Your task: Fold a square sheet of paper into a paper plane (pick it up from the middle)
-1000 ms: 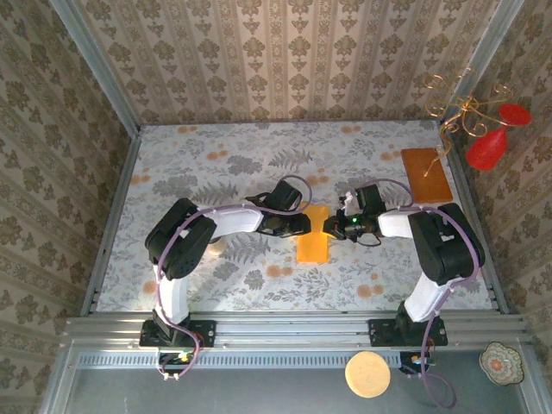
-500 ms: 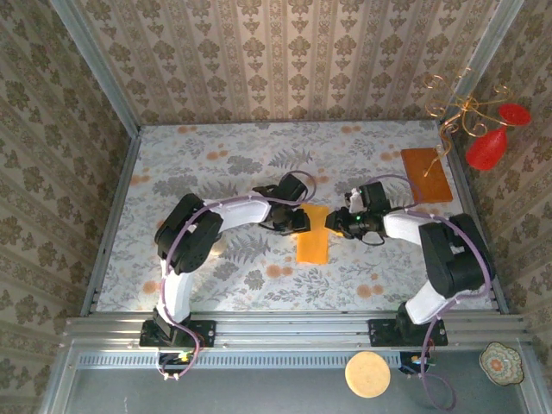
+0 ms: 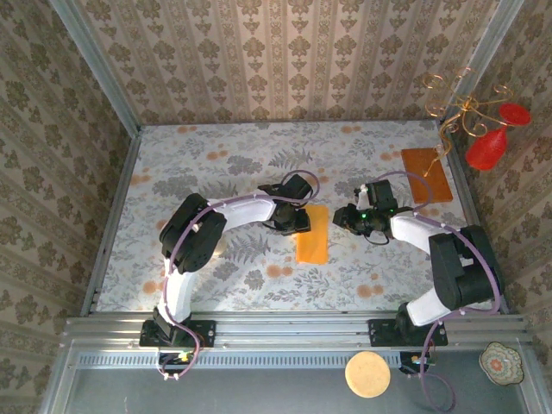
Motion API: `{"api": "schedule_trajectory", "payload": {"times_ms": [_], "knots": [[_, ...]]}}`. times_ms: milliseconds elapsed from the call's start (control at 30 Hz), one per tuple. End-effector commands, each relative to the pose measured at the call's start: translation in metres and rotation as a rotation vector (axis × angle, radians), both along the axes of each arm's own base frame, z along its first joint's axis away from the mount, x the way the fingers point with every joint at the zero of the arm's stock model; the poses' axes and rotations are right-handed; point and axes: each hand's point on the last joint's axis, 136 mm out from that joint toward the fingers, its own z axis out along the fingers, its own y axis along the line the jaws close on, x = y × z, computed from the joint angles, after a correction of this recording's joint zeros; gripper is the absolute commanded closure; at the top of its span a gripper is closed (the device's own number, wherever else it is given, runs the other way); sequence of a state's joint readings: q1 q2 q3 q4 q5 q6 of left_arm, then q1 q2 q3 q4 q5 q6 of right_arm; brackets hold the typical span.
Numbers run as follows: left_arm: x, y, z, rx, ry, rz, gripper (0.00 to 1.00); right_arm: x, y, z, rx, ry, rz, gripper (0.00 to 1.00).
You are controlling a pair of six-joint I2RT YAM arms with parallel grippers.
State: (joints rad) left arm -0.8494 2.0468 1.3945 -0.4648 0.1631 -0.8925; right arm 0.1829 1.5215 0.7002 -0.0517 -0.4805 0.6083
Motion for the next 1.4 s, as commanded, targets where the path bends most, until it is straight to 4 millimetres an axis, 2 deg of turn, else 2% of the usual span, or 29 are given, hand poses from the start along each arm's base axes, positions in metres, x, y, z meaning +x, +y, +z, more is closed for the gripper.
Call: {"api": "schedule_trajectory", "payload": {"times_ms": [0,167,267,433,900,1367], "knots": [[-0.018,0.041,-0.053,0.183,0.087,0.098,0.66,-0.003,-0.002,-0.009,-0.003,0.030,-0.007,0.70],[-0.020,0.040,-0.055,0.160,0.094,0.161,0.66,-0.004,-0.001,-0.011,0.007,0.037,-0.005,0.70],[-0.020,0.042,-0.056,0.157,0.094,0.184,0.72,-0.004,-0.001,-0.012,0.011,0.038,-0.006,0.70],[-0.020,0.045,-0.056,0.160,0.087,0.211,0.73,-0.005,0.001,-0.015,0.019,0.044,-0.002,0.70],[-0.021,0.045,-0.067,0.195,0.123,0.239,0.64,-0.006,0.005,-0.015,0.042,0.049,0.016,0.70],[-0.024,0.054,-0.069,0.225,0.121,0.271,0.70,-0.007,0.008,-0.019,0.052,0.062,0.029,0.70]]}}
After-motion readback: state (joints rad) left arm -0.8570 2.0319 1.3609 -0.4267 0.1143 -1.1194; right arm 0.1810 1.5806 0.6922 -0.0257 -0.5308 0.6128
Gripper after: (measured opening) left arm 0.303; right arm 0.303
